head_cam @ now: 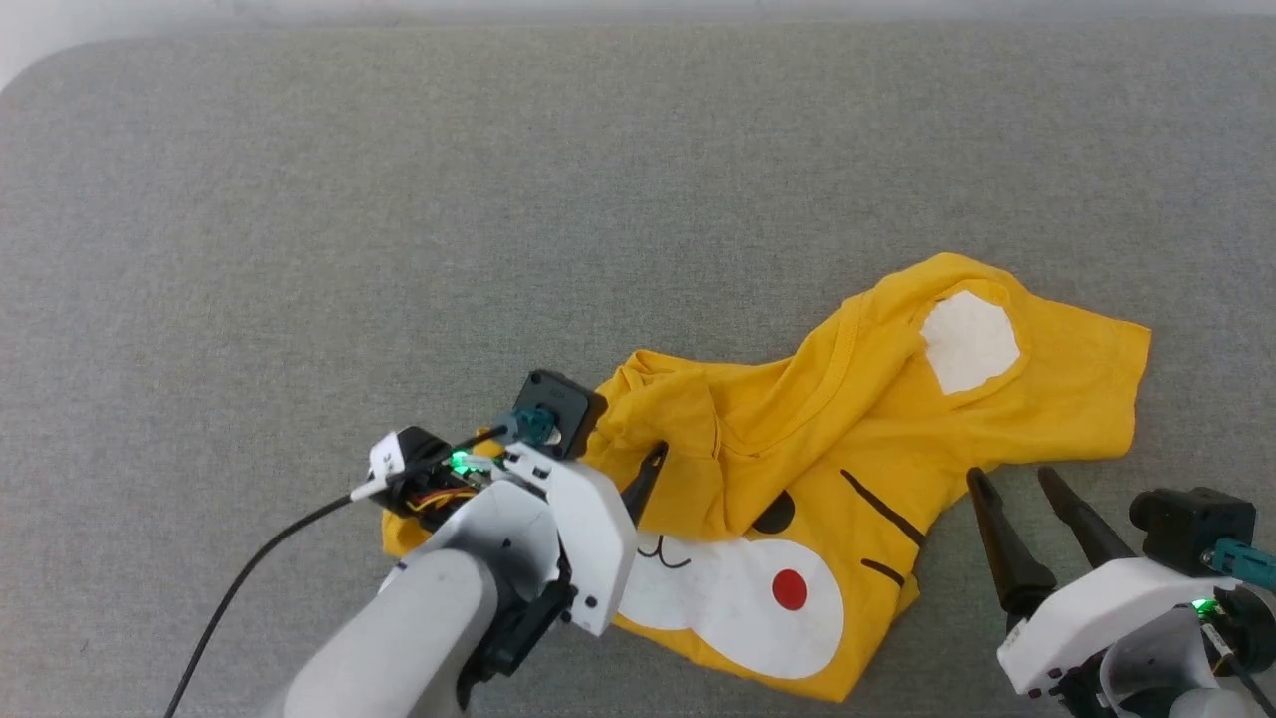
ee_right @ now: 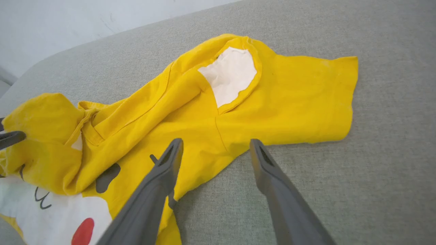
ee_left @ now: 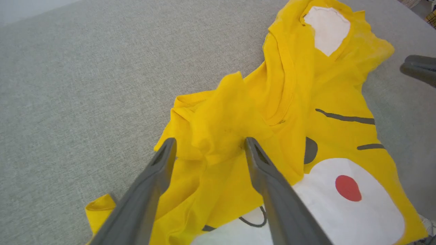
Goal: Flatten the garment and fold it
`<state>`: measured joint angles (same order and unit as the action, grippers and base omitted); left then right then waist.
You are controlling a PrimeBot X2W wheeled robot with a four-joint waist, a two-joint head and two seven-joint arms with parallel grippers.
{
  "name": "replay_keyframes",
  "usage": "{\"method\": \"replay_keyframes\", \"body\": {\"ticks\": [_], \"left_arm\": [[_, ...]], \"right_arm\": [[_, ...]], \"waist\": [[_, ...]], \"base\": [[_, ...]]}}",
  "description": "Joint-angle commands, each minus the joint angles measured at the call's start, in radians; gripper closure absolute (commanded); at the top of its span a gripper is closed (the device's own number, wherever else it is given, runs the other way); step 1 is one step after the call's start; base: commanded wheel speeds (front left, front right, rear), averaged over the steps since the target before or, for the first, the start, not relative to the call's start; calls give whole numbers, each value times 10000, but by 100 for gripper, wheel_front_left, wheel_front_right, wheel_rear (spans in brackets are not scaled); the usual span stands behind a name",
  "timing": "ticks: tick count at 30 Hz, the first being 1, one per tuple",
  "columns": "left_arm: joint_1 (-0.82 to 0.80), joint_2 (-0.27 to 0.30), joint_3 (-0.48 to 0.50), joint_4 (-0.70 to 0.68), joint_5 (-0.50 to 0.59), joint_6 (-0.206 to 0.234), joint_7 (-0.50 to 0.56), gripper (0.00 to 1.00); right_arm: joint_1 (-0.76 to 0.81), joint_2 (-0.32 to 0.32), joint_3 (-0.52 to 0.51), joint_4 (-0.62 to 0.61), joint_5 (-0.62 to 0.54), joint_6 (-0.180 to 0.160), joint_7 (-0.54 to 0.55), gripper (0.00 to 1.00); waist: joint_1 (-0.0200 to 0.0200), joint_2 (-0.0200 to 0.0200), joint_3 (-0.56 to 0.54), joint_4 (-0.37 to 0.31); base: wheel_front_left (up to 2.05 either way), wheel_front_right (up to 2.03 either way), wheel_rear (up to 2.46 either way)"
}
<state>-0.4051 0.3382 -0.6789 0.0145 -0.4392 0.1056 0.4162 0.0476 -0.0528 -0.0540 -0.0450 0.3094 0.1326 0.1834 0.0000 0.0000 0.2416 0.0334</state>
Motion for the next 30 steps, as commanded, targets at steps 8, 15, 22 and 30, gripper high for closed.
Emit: {"method": "replay_keyframes", "body": {"ticks": [8, 15, 22, 30], "left_arm": [[-793, -524, -62, 1404, -242, -507, -441, 100], [-1094, -634, 767, 1357, -405, -76, -1572, 100], [-1004, -194, 2187, 1270, -292, 1086, -2966, 100], [584, 165, 3154, 1850, -880, 1875, -3370, 100]], "right_arm": [[-187, 26, 23, 138, 116, -19, -118, 0], [-159, 26, -65, 230, 133, -19, -177, 0], [-160, 26, -93, 206, 127, -19, -173, 0], [-90, 26, -190, 205, 116, -19, -146, 0]], "waist": [[0, 0, 199, -66], [0, 0, 116, -58], [0, 0, 100, -92], [0, 0, 198, -96]], "base": [[0, 0, 0], [0, 0, 0], [0, 0, 0], [0, 0, 0]]}}
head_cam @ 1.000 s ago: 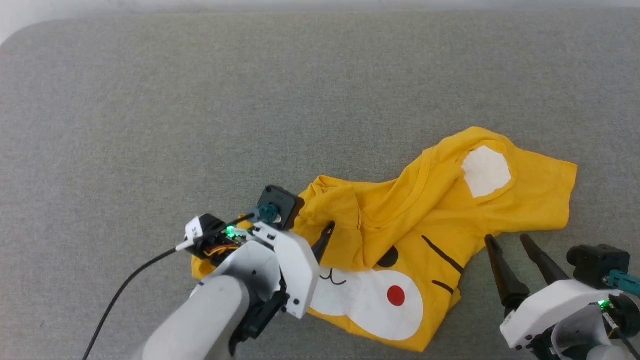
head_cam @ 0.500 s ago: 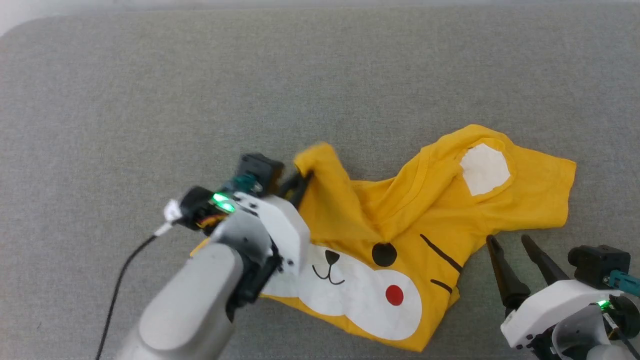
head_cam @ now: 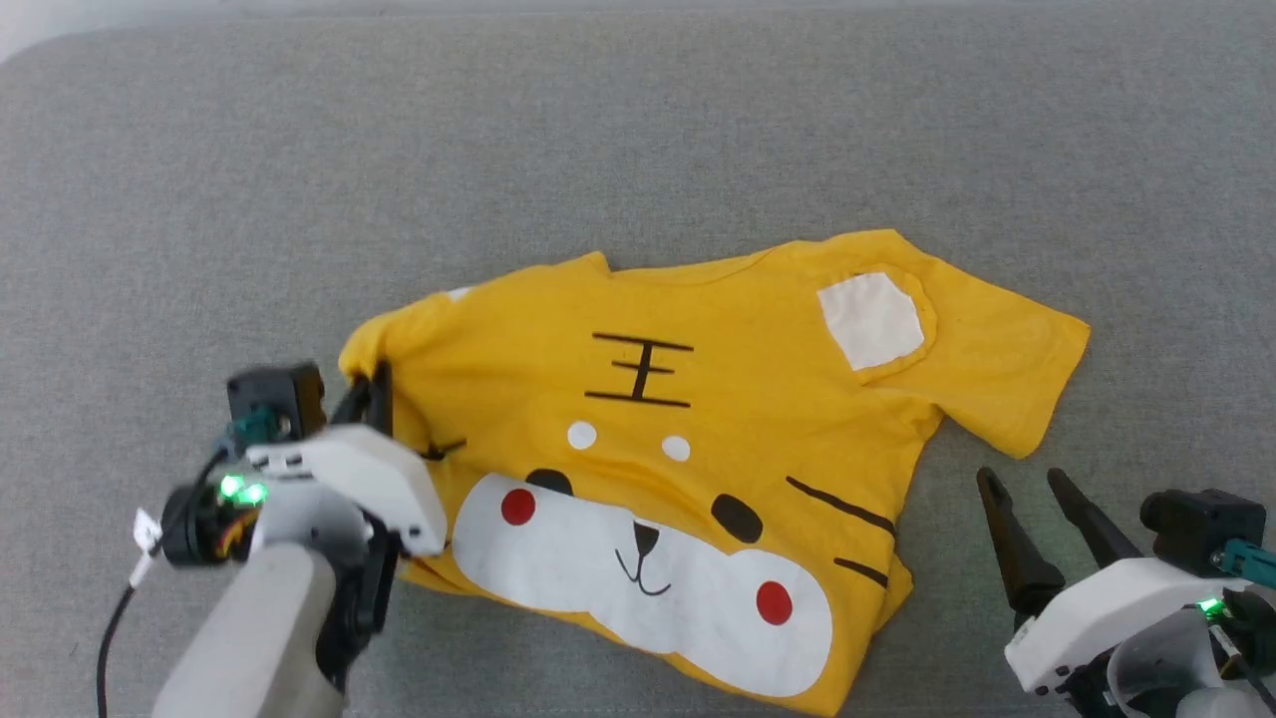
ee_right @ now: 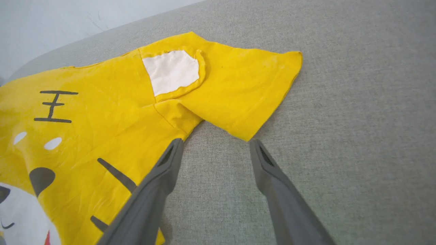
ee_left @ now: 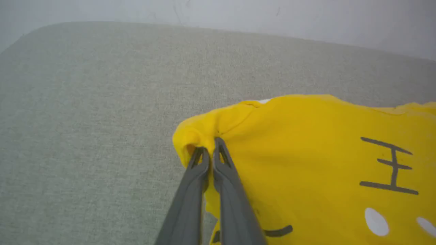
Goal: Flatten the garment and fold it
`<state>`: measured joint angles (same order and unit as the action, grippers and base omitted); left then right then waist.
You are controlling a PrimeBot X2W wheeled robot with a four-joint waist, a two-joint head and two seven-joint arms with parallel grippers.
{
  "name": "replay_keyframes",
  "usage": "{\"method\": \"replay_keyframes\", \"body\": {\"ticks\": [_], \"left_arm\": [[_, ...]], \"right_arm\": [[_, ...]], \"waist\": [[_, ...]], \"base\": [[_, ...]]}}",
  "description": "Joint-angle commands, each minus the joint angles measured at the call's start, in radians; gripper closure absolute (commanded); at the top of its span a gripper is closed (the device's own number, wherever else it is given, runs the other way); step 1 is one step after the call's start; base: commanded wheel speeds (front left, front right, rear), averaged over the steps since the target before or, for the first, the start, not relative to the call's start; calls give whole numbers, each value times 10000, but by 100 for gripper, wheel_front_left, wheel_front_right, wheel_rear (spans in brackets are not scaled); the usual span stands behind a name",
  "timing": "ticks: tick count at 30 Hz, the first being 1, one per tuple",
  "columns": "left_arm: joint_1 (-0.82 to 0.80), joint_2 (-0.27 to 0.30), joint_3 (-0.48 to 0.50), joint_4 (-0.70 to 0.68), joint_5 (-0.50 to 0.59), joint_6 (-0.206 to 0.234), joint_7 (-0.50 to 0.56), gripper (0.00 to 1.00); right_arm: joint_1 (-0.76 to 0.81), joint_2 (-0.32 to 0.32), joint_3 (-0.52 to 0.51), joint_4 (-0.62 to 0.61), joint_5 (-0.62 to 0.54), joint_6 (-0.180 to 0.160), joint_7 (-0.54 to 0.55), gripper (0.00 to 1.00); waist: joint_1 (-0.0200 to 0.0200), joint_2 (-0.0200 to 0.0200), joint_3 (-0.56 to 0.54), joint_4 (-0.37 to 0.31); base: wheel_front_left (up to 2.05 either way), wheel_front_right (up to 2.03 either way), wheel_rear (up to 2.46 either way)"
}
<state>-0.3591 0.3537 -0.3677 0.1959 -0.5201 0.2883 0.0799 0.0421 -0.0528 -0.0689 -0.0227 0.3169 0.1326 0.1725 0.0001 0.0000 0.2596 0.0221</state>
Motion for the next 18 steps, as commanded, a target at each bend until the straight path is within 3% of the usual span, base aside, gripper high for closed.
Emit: {"method": "replay_keyframes", "body": {"ticks": [1, 3, 4, 5, 6, 11, 18], "left_arm": [[312, -13, 41, 135, -164, 61, 59, 98], [570, -130, 63, 294, -368, 48, 74, 72], [660, -219, 79, 374, -486, 28, 70, 64], [713, -277, 62, 455, -557, -10, 75, 37], [736, -379, 78, 495, -667, -56, 35, 0], [714, -778, 236, 425, -1047, -250, -419, 0], [951, -708, 526, -698, -913, -369, -1636, 0]], "right_arm": [[-34, 26, -57, -15, 33, -19, -28, 0], [-52, 26, -75, -15, 11, -19, 2, 0], [-72, 26, -73, -14, 0, -19, 18, 0], [-95, 26, -70, -15, -10, -19, 35, 0], [-120, 26, -67, -16, -17, -19, 50, 0], [-187, 26, -67, -24, -56, -19, 110, 0], [-156, 26, -77, -68, -95, -19, 182, 0]], "waist": [[-1, 0, 41, 37], [-1, 0, 94, 90], [-1, 0, 114, 113], [-1, 0, 133, 138], [-1, 0, 148, 162], [-1, 0, 140, 280], [-1, 0, -16, 287]], "base": [[0, 0, 0], [0, 0, 0], [0, 0, 0], [0, 0, 0], [0, 0, 0], [0, 0, 0], [0, 0, 0]]}}
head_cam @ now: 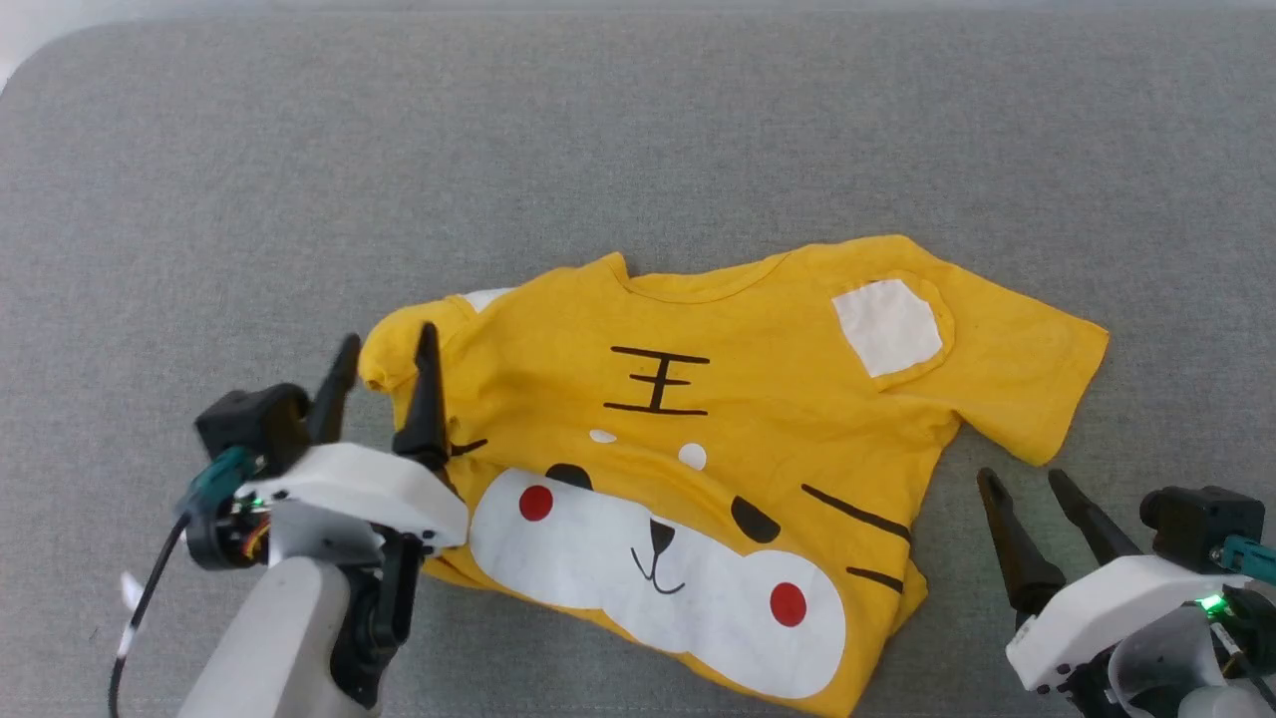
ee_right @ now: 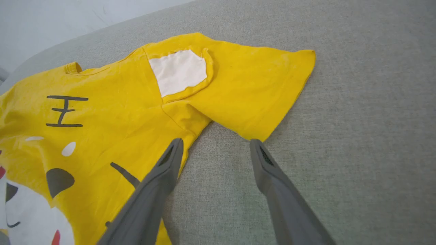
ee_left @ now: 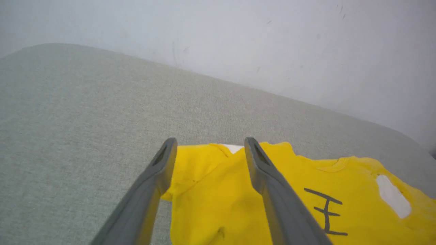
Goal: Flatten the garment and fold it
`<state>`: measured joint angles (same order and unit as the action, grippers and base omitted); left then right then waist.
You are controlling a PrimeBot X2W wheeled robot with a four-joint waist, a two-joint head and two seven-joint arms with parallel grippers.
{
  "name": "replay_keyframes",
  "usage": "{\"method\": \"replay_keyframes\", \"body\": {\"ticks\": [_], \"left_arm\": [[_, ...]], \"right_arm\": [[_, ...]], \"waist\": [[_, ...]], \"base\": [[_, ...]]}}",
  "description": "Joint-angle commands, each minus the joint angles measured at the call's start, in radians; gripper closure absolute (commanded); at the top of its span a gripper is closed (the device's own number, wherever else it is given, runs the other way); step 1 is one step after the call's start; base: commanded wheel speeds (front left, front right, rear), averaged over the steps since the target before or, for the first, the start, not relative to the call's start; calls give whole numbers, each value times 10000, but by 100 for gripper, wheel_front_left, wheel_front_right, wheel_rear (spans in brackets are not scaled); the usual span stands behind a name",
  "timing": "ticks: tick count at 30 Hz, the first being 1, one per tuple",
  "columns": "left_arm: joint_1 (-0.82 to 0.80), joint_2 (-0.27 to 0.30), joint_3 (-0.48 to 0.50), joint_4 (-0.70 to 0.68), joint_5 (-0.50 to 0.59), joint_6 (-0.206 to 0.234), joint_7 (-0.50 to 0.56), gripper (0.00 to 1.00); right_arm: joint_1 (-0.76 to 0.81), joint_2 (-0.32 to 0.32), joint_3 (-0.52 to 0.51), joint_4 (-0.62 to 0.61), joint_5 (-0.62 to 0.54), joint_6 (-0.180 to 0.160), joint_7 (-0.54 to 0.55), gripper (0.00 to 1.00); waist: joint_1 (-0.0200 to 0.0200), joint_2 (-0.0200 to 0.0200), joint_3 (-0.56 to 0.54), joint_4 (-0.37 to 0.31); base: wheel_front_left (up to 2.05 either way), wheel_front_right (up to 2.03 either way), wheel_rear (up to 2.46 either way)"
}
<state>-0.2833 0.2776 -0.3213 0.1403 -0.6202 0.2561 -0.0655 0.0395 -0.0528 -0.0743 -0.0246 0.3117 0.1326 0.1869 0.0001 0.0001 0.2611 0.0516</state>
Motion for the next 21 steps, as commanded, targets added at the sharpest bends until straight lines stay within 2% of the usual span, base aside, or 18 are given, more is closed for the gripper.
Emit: {"method": "replay_keyframes", "body": {"ticks": [1, 5, 9, 13, 21], "left_arm": [[286, 59, 157, -365, 166, 26, -489, 0], [703, 83, 363, -1246, 743, 144, -1667, 0], [1240, -3, 616, -2071, 1598, 65, -1946, 0], [1864, -367, 1081, -2669, 2443, -266, -1958, 0], [2488, -989, 1574, -2503, 3435, -894, -1961, 0]], "right_arm": [[-112, 26, -35, -60, -45, -19, 40, 0], [-44, 26, -42, -98, -33, -19, 47, 0], [34, 26, 24, -184, -60, -19, 66, 0], [134, 26, 160, -373, -172, -19, 221, 0], [310, 26, 483, -870, -506, -19, 944, 0]], "waist": [[-1, -1, -56, -10], [-1, -1, -156, -30], [-1, -1, -221, -20], [-1, -1, -273, 6], [-1, -1, -404, 203]], "base": [[0, 0, 0], [0, 0, 0], [0, 0, 0], [0, 0, 0], [0, 0, 0]]}}
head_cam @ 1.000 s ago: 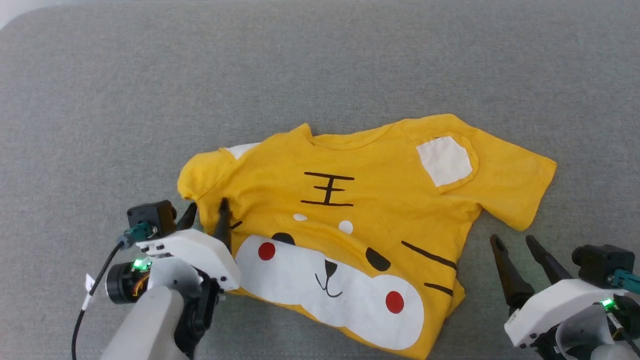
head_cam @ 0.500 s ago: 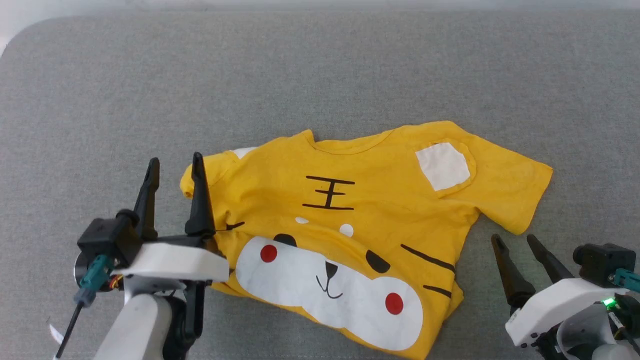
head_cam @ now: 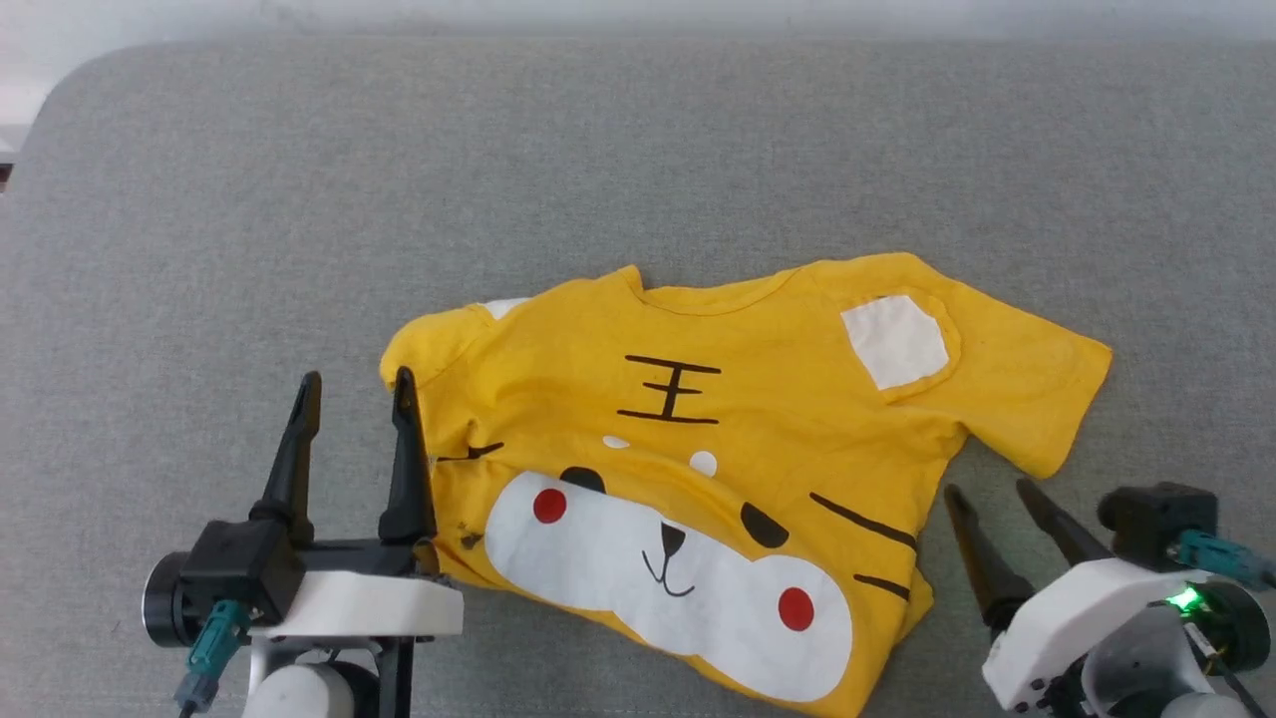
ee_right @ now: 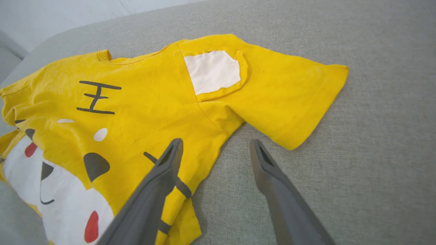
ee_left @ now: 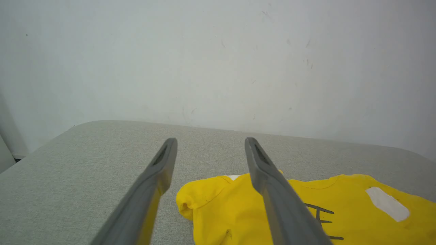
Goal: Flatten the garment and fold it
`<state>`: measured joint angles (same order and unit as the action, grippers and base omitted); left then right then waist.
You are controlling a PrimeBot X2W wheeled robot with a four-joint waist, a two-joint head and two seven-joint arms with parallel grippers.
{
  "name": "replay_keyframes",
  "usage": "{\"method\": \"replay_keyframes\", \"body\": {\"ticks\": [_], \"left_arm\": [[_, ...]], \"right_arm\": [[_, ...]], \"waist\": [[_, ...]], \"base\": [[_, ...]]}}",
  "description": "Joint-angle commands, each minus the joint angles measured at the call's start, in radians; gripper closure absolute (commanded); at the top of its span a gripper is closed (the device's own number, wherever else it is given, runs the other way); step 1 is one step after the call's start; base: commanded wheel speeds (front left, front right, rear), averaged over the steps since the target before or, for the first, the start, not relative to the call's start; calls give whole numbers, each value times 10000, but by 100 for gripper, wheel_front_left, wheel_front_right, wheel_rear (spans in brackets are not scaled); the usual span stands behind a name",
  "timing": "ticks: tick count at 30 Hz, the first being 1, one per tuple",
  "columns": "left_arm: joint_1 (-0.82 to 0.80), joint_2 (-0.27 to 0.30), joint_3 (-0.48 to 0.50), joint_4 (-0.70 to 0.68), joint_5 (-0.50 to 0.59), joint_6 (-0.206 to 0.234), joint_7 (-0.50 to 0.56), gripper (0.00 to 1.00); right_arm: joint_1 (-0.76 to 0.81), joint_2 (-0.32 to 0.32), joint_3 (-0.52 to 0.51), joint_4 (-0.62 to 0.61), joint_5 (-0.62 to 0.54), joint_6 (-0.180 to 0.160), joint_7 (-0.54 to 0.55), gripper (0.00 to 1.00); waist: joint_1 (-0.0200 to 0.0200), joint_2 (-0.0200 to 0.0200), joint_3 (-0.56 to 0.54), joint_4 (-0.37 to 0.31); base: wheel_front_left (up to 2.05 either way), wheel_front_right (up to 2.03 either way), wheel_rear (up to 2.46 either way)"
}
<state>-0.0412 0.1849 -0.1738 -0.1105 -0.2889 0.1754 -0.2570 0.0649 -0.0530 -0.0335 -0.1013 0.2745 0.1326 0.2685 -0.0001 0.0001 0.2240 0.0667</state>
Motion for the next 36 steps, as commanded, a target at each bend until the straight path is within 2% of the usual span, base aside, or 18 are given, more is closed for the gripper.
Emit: {"method": "replay_keyframes", "body": {"ticks": [1, 7, 12, 20, 26, 27, 28, 36], "left_arm": [[75, -123, 156, 13, 196, -151, -45, 0], [70, -473, 411, 76, 502, -492, -46, 0], [-53, -784, 494, 163, 606, -782, -46, 0], [-428, -1042, 421, 528, 932, -1248, -47, 0], [-591, -1169, 367, 769, 1032, -1429, -47, 0], [-609, -1185, 369, 802, 1040, -1448, -47, 0], [-626, -1199, 379, 829, 1045, -1464, -47, 0], [-572, -1255, 619, 913, 1093, -1487, -47, 0]], "right_arm": [[63, 28, 198, -189, -276, -19, 349, 0], [-204, -131, 1354, -941, -836, -19, 2041, 0], [-771, -720, 2135, -1154, -728, -19, 3168, 0], [-1822, -1822, 3396, 153, -516, -19, 4758, 0], [-2578, -2001, 3972, 1541, -460, -19, 4830, 0], [-2679, -1993, 4011, 1734, -497, -19, 4731, 31], [-2750, -1946, 3986, 1915, -503, -19, 4647, 98], [-3126, -1997, 3579, 2019, -494, -19, 4106, 100]], "waist": [[1, -1, -43, 78], [1, -1, 18, 201], [1, -1, 254, 410], [1, -1, 614, 850], [1, -1, 718, 1048], [1, -1, 727, 1065], [1, -1, 732, 1075], [1, -1, 619, 840]], "base": [[0, 0, 0], [0, 0, 0], [0, 0, 0], [0, 0, 0], [0, 0, 0], [0, 0, 0], [0, 0, 0], [0, 0, 0]]}}
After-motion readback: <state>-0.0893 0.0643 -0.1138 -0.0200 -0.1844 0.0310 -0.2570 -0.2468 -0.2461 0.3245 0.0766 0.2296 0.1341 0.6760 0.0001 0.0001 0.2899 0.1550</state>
